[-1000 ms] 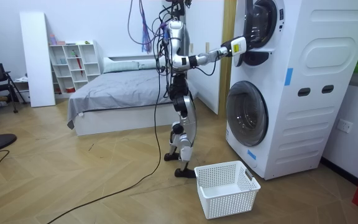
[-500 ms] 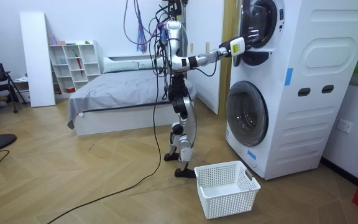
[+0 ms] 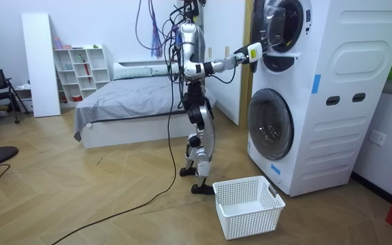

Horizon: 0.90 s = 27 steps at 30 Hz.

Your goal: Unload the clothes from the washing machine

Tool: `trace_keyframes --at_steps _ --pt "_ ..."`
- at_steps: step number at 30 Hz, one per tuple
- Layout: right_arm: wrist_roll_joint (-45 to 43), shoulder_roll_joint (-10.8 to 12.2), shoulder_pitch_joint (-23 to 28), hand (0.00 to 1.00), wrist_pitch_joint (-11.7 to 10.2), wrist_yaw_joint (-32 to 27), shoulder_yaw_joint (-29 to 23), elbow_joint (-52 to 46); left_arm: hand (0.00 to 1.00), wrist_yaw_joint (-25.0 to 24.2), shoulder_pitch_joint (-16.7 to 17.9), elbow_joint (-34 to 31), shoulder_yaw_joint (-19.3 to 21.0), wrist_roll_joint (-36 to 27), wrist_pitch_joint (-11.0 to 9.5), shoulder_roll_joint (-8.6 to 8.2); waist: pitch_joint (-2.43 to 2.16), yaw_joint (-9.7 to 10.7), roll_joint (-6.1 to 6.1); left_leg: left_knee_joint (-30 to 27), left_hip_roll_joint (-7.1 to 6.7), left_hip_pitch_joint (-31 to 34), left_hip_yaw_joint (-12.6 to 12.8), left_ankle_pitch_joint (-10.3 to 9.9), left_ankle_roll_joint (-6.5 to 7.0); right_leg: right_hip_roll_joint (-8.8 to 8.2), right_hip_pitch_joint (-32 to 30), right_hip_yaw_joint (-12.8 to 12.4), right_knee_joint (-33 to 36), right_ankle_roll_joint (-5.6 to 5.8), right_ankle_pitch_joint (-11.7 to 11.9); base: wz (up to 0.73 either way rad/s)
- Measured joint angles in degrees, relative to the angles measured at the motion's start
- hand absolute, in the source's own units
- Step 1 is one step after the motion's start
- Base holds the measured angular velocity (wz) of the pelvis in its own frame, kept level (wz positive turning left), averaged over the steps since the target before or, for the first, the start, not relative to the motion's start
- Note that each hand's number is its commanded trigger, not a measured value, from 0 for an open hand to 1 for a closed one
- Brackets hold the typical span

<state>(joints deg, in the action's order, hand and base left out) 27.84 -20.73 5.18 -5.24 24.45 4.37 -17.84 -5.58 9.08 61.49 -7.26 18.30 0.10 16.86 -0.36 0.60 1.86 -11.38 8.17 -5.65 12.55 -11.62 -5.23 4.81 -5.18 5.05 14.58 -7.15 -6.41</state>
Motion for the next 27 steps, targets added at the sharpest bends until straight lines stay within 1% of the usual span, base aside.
trace_keyframes --at_steps 1,2,4,7,9,12,13,14,15,16,18,20,21,22,23,24,26,27 --pt "-0.06 -0.23 0.01 0.00 0.52 0.88 0.01 -0.49 0.00 -0.01 -0.01 -0.23 0.01 0.10 0.00 0.00 0.00 0.61 0.00 0.00 -0.04 -0.01 0.09 0.00 0.00 0.00 -0.02 -0.20 0.09 0.05 -0.03 0.00" --pt "-0.12 -0.30 0.02 0.00 0.74 1.38 0.01 -0.80 0.00 -0.03 -0.01 -0.36 0.00 0.15 0.00 -0.01 0.00 0.79 0.00 0.00 -0.07 -0.02 0.19 0.00 0.00 0.00 -0.05 -0.30 0.11 0.13 -0.07 -0.04" --pt "-0.19 -0.42 0.04 0.00 1.12 3.18 0.24 -1.27 0.00 -0.16 0.05 -1.35 0.01 0.14 0.00 -0.01 0.01 0.77 -0.02 -0.03 -0.08 -0.04 0.83 0.00 0.00 -0.01 -0.18 -0.47 0.08 0.56 -0.07 -0.08" --pt "-0.64 -0.48 0.04 0.00 1.22 5.57 1.26 -1.32 0.00 -0.27 0.67 -3.43 0.01 0.15 -0.01 0.00 0.01 0.61 -0.04 0.01 -0.14 0.19 0.97 -0.01 -0.02 -0.11 -0.47 -0.41 0.10 0.73 0.04 -0.01" --pt "-1.41 -0.72 -0.04 0.00 1.69 7.42 1.90 -1.39 0.00 -0.61 0.66 -3.79 0.00 0.15 0.05 0.01 0.01 0.32 -0.06 -0.11 -0.18 0.43 0.98 -0.04 -0.06 -0.19 -0.58 -0.38 0.09 0.82 0.09 0.06" --pt "-3.07 -2.26 -0.08 0.00 3.11 9.58 3.53 -2.60 0.00 -1.34 1.38 -6.60 -0.24 0.10 0.64 0.08 0.04 -0.89 -0.27 -0.37 -0.46 0.97 0.70 -0.09 -0.05 -0.56 -0.86 -0.22 0.19 0.94 0.22 0.09" --pt "-3.82 -2.37 -0.09 0.00 3.68 10.31 3.58 -3.13 0.00 -1.38 1.80 -7.65 -0.37 0.05 0.67 0.08 0.02 -1.23 -0.35 -0.34 -0.71 1.06 0.24 -0.08 -0.01 -0.82 -0.79 0.01 0.35 0.94 0.21 0.19" --pt "-4.11 -2.41 -0.10 0.00 3.81 10.74 3.62 -3.39 0.00 -1.39 1.94 -7.85 -0.36 0.05 0.66 0.08 0.01 -1.41 -0.36 -0.28 -0.84 1.11 -0.14 -0.08 0.01 -0.98 -0.75 0.21 0.41 0.98 0.17 0.23" --pt "-4.63 -2.50 -0.24 0.00 3.88 11.52 3.71 -3.84 0.00 -1.40 2.04 -8.38 -0.29 0.10 0.67 0.14 0.01 -2.15 -0.36 -0.14 -1.01 1.18 -0.35 -0.08 0.14 -1.29 -0.72 0.73 0.43 1.34 -0.06 0.22" --pt "-4.89 -2.51 -0.45 0.00 3.96 11.94 3.75 -3.86 0.00 -1.40 2.17 -8.76 -0.29 0.08 0.66 0.21 0.02 -2.73 -0.30 -0.11 -1.17 1.42 -0.77 -0.09 0.28 -1.82 -0.68 1.95 0.37 1.66 -0.24 0.24" --pt "-4.88 -3.08 -0.41 0.00 4.02 12.28 3.59 -3.84 0.00 -1.40 2.77 -9.01 -0.29 0.03 0.66 0.38 0.03 -2.47 -0.19 -0.12 -1.57 1.89 -1.95 0.08 0.63 -2.39 -0.61 2.96 0.31 1.94 -0.41 0.29" --pt "-4.85 -3.18 -0.41 0.00 4.02 13.04 3.61 -3.84 0.00 -1.40 3.57 -9.78 -0.29 -0.09 0.66 0.46 0.06 -2.85 -0.13 0.17 -1.88 1.95 -2.42 0.26 0.89 -2.71 -0.59 3.30 0.31 2.03 -0.38 0.17" --pt "-4.85 -3.14 -0.42 0.00 4.02 13.24 3.77 -3.84 0.00 -1.40 4.22 -10.56 -0.29 -0.10 0.57 0.64 0.15 -3.20 0.01 0.24 -1.95 1.93 -2.47 0.29 0.93 -2.76 -0.54 3.30 0.22 2.14 -0.35 0.03" --pt "-4.85 -3.09 -0.46 0.00 4.01 13.27 4.12 -3.84 0.00 -1.42 4.27 -10.65 -0.29 -0.10 0.38 0.80 0.28 -3.89 0.28 0.23 -1.94 1.90 -2.52 0.29 0.94 -2.81 -0.36 3.50 0.11 2.20 -0.32 0.05" --pt "-4.85 -3.11 -0.47 0.00 4.01 13.29 4.41 -3.83 0.00 -1.46 4.19 -10.65 -0.28 -0.10 0.17 0.94 0.42 -4.12 0.50 0.23 -1.95 1.92 -2.83 0.29 0.94 -2.84 -0.17 3.73 0.04 2.21 -0.32 0.18" --pt "-5.02 -3.07 -0.48 0.00 4.01 13.34 4.87 -3.83 0.00 -1.68 4.23 -10.82 -0.29 0.01 -0.32 1.39 0.69 -4.31 0.86 0.15 -1.97 2.02 -3.64 0.29 0.94 -3.00 0.19 4.47 -0.05 2.25 -0.50 0.24" --pt "-5.61 -2.89 -1.33 0.00 4.01 13.39 5.74 -3.82 0.00 -2.40 4.22 -10.83 -0.24 -0.08 -0.45 1.98 0.76 -5.34 1.43 0.03 -1.96 2.29 -4.22 0.29 0.93 -3.06 0.20 5.03 -0.02 2.19 -0.65 0.22" --pt "-5.60 -2.79 -1.89 0.00 4.01 13.35 6.16 -3.82 0.00 -2.53 4.47 -10.84 -0.25 -0.21 -0.46 2.16 0.77 -5.63 1.75 -0.15 -2.00 2.81 -4.99 0.30 0.92 -3.29 0.20 5.89 -0.07 2.19 -0.79 0.31"
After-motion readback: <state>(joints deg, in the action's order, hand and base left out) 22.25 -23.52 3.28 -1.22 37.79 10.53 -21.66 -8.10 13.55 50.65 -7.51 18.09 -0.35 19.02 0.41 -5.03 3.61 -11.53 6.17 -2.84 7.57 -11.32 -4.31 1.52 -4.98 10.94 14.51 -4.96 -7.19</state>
